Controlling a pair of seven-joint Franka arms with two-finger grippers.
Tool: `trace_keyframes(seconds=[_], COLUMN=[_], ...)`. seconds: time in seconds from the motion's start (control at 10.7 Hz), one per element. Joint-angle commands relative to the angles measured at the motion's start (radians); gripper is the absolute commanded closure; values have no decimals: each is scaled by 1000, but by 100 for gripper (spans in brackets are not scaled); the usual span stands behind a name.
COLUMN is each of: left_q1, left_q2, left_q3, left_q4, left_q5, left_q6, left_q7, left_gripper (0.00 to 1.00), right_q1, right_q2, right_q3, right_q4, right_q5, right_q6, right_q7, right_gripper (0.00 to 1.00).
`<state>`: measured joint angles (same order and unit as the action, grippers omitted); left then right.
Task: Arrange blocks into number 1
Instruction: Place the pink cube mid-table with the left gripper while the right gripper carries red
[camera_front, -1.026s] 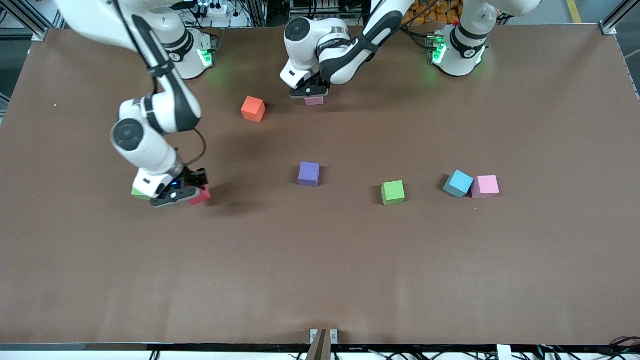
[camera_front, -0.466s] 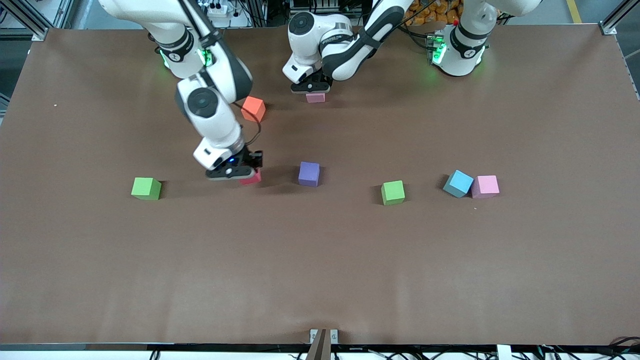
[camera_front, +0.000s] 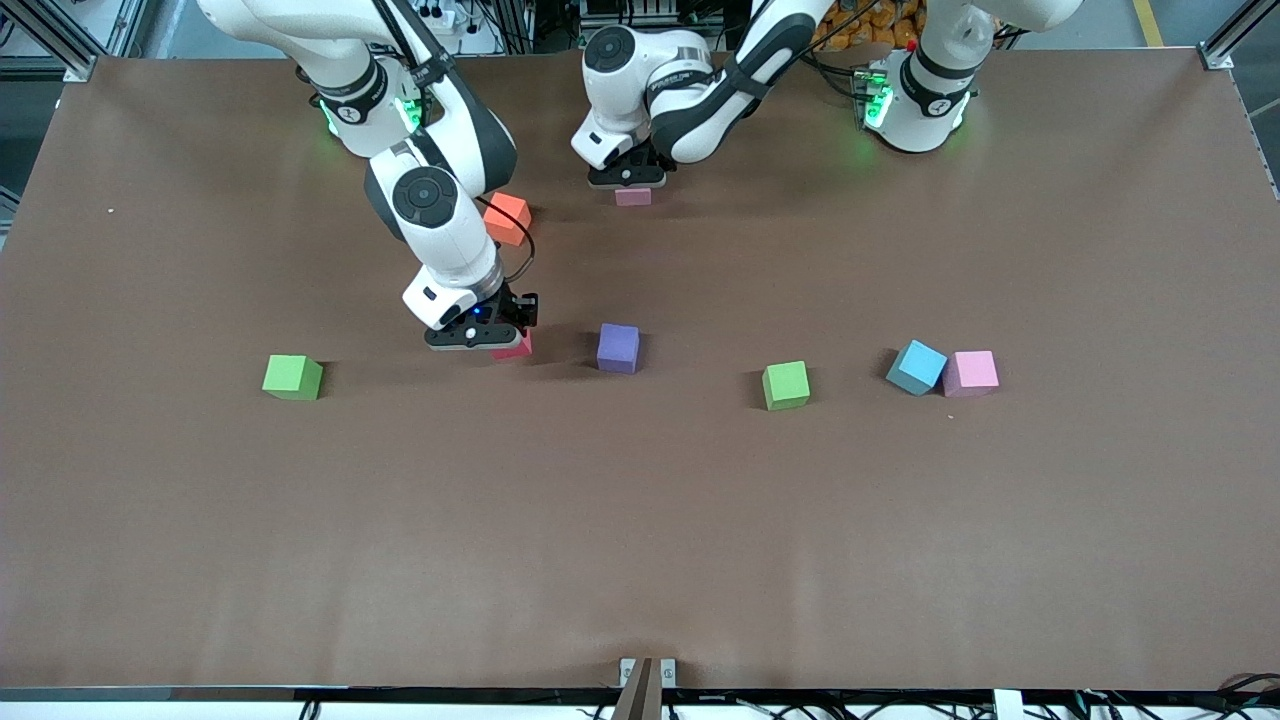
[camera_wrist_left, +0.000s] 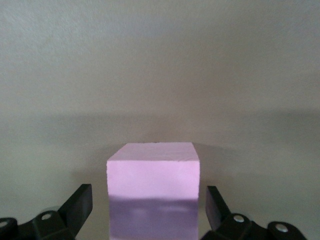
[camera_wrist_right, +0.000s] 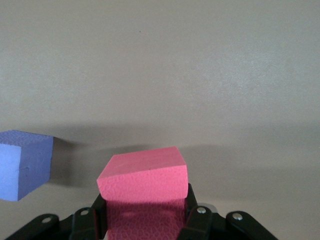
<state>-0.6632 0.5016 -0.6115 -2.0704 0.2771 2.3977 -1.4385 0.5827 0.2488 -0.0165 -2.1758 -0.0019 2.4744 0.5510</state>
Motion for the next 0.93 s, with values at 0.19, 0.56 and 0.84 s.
trace_keyframes(seconds=[0.19, 0.56, 0.84], left_q1=[159, 371, 490], left_q2=[-258, -461, -570], left_q3=[-115, -168, -96], left_q4=[-88, -119, -120], left_q5=[11, -144, -285], left_q6=[-26, -115, -230], left_q7=[-37, 219, 559], left_gripper=[0, 0, 0], right_q1=[48, 196, 353], right_q2=[-8, -2, 33], right_q3=[1, 1, 1], right_q4=[17, 22, 46], right_q5=[11, 11, 11], right_q6=[-18, -22, -76], right_q7=[130, 341, 511], right_gripper=[100, 100, 100])
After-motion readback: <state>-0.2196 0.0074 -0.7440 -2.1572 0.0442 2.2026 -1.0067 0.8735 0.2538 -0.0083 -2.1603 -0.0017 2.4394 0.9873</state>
